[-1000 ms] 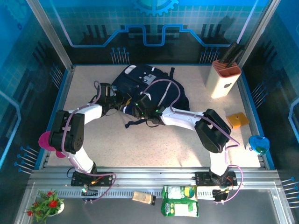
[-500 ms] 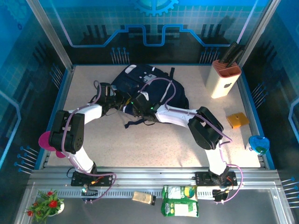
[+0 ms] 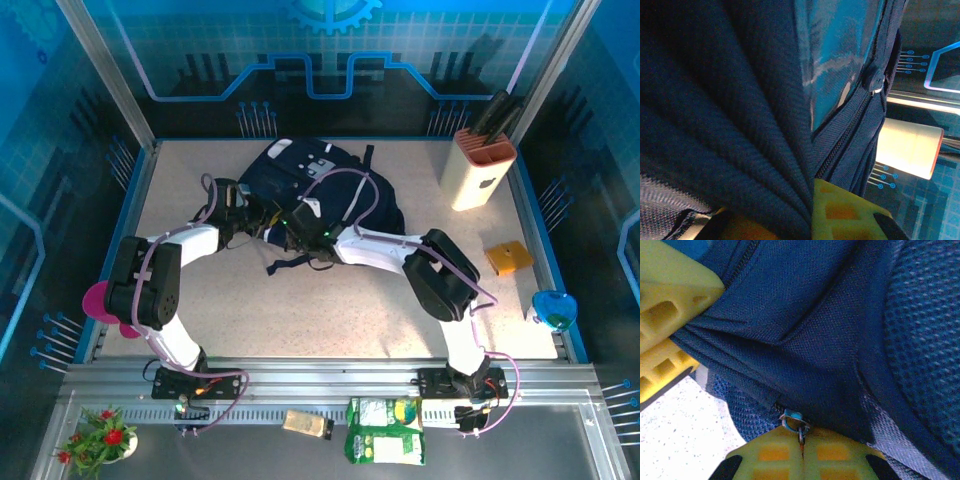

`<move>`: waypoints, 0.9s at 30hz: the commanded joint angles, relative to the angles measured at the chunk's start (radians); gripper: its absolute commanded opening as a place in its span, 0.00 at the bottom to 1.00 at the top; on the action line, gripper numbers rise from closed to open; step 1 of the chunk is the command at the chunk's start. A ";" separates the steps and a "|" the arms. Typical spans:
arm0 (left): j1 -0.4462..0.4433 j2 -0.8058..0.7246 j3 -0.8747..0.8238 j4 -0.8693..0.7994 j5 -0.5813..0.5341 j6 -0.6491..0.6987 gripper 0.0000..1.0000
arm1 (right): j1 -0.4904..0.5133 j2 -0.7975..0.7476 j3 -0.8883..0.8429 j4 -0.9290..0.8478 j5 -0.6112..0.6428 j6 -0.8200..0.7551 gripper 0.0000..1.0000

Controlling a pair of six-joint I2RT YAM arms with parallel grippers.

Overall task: Pack the student bag
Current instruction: Zip the student bag at the top-center of the table.

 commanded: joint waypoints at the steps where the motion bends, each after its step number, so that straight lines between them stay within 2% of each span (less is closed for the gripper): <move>1: 0.022 -0.048 0.003 -0.025 0.087 0.022 0.06 | -0.033 -0.088 -0.119 -0.025 0.071 -0.015 0.01; 7: 0.052 -0.046 0.016 -0.054 0.077 0.046 0.05 | -0.035 -0.224 -0.305 -0.055 0.145 -0.014 0.01; 14: 0.060 -0.025 0.036 -0.065 0.073 0.055 0.05 | -0.048 -0.337 -0.420 -0.131 0.268 -0.020 0.01; 24: 0.068 0.026 0.106 -0.071 0.064 0.059 0.05 | -0.118 -0.448 -0.482 -0.168 0.318 -0.046 0.01; 27: 0.074 0.042 0.124 -0.079 0.062 0.067 0.07 | -0.128 -0.465 -0.472 -0.117 0.295 -0.133 0.01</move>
